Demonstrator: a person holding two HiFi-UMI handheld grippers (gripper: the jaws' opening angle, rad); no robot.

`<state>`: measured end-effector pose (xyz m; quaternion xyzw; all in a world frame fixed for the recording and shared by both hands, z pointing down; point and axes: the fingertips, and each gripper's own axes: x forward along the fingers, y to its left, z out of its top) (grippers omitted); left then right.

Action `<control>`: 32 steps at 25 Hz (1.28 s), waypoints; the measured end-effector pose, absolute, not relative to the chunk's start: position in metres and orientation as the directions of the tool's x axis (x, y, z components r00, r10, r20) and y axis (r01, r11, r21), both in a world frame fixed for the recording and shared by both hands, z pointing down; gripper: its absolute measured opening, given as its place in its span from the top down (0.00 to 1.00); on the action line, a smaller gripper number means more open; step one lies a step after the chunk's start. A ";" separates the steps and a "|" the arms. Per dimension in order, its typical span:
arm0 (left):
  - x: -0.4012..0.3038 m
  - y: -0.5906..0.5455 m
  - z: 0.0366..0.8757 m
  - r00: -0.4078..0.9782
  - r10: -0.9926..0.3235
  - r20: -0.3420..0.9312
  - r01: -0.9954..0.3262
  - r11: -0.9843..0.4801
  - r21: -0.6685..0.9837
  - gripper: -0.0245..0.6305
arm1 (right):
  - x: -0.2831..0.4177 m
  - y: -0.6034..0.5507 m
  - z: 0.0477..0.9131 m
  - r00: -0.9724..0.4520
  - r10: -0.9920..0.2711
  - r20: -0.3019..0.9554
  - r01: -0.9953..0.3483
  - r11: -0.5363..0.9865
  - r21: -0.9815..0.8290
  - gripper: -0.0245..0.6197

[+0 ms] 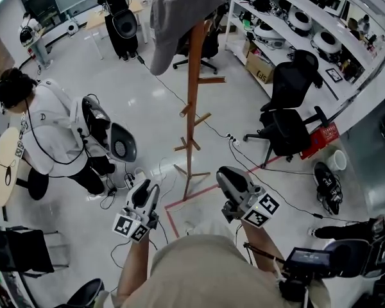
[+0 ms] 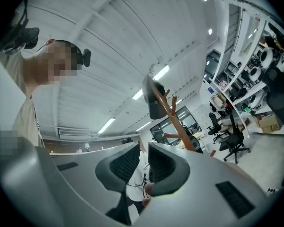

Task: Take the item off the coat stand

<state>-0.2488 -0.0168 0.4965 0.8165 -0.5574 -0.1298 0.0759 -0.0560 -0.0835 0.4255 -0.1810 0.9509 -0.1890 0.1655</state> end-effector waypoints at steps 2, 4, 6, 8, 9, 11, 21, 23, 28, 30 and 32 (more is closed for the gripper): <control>-0.254 -0.016 0.499 0.343 -0.931 -0.124 -0.891 -0.364 0.272 0.74 | -0.059 -0.083 0.427 -0.881 -0.413 -0.231 -0.296 0.862 -0.412 0.86; -0.258 -0.017 0.500 0.340 -0.932 -0.125 -0.892 -0.361 0.273 0.74 | -0.060 -0.084 0.427 -0.882 -0.416 -0.222 -0.304 0.861 -0.407 0.86; -0.260 -0.020 0.498 0.337 -0.932 -0.133 -0.893 -0.361 0.268 0.74 | -0.061 -0.088 0.424 -0.882 -0.417 -0.221 -0.309 0.864 -0.397 0.86; -0.261 -0.022 0.497 0.334 -0.932 -0.141 -0.894 -0.360 0.265 0.74 | -0.060 -0.089 0.421 -0.879 -0.420 -0.224 -0.313 0.865 -0.393 0.87; -0.261 -0.021 0.496 0.331 -0.932 -0.145 -0.895 -0.359 0.264 0.74 | -0.060 -0.089 0.421 -0.878 -0.422 -0.225 -0.315 0.864 -0.393 0.87; -0.263 -0.023 0.492 0.321 -0.934 -0.157 -0.900 -0.353 0.256 0.74 | -0.061 -0.091 0.420 -0.877 -0.425 -0.223 -0.319 0.864 -0.390 0.87; -0.263 -0.059 0.488 0.288 -0.947 -0.142 -0.923 -0.314 0.221 0.74 | -0.072 -0.119 0.420 -0.908 -0.378 -0.181 -0.319 0.903 -0.286 0.87; -0.261 -0.072 0.485 0.276 -0.950 -0.143 -0.930 -0.302 0.209 0.74 | -0.073 -0.132 0.416 -0.912 -0.370 -0.175 -0.322 0.912 -0.253 0.87; -0.259 -0.103 0.475 0.239 -0.959 -0.150 -0.944 -0.266 0.197 0.74 | -0.076 -0.165 0.408 -0.925 -0.336 -0.176 -0.293 0.928 -0.232 0.87; -0.258 -0.113 0.468 0.218 -0.964 -0.149 -0.951 -0.244 0.188 0.74 | -0.077 -0.178 0.403 -0.931 -0.318 -0.177 -0.277 0.934 -0.225 0.87; -0.257 -0.123 0.460 0.200 -0.968 -0.152 -0.959 -0.225 0.174 0.74 | -0.077 -0.190 0.399 -0.937 -0.302 -0.175 -0.263 0.941 -0.214 0.88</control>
